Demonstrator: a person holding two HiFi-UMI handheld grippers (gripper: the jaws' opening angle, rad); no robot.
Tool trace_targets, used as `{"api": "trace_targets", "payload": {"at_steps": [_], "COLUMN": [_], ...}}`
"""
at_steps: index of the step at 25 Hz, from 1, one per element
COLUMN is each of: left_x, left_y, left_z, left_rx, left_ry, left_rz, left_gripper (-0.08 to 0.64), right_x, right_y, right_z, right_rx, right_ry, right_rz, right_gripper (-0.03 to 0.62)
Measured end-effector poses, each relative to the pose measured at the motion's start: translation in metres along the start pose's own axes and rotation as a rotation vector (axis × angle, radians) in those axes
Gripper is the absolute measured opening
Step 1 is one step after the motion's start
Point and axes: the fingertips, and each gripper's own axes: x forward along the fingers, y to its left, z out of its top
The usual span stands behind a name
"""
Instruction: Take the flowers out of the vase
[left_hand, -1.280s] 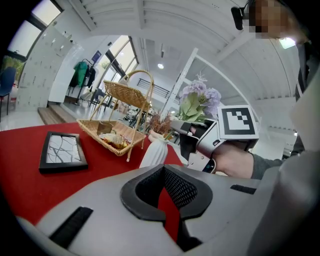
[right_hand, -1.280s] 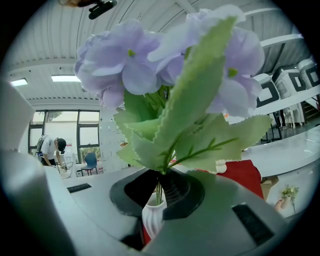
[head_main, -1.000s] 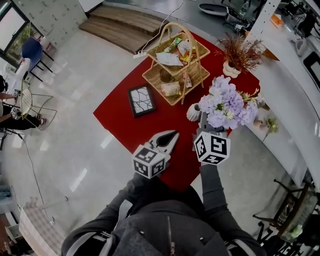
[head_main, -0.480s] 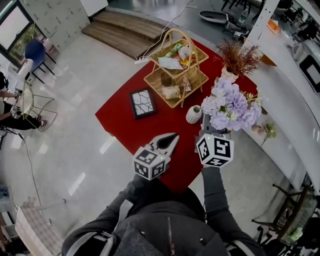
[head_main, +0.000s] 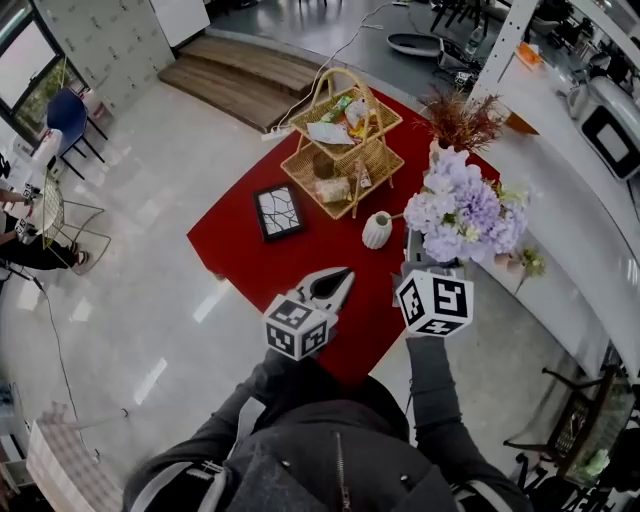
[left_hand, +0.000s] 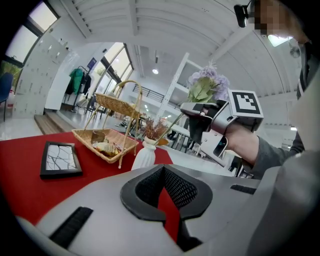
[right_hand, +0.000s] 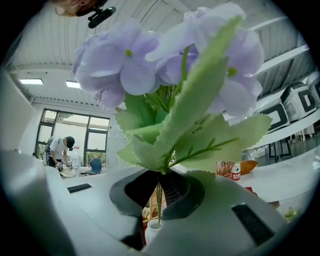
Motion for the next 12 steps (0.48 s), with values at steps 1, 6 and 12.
{"api": "trace_targets", "payload": {"at_steps": [1, 6, 12], "left_x": [0.0, -0.002, -0.007], "left_y": [-0.002, -0.009, -0.017], "left_z": [0.0, -0.001, -0.006], "left_rx": [0.003, 0.007, 0.009], "left_ry": [-0.002, -0.007, -0.004], "left_rz": [-0.003, -0.006, -0.013], "left_gripper": [0.008, 0.008, 0.008], "right_x": [-0.003, -0.017, -0.037], "right_y": [-0.001, 0.001, 0.008], "right_z": [0.003, 0.01, 0.001], "right_rx": [0.0, -0.003, -0.007], "right_ry": [-0.003, 0.013, 0.058], "right_rz": [0.002, 0.028, 0.047], "right_gripper": [0.023, 0.023, 0.023]}}
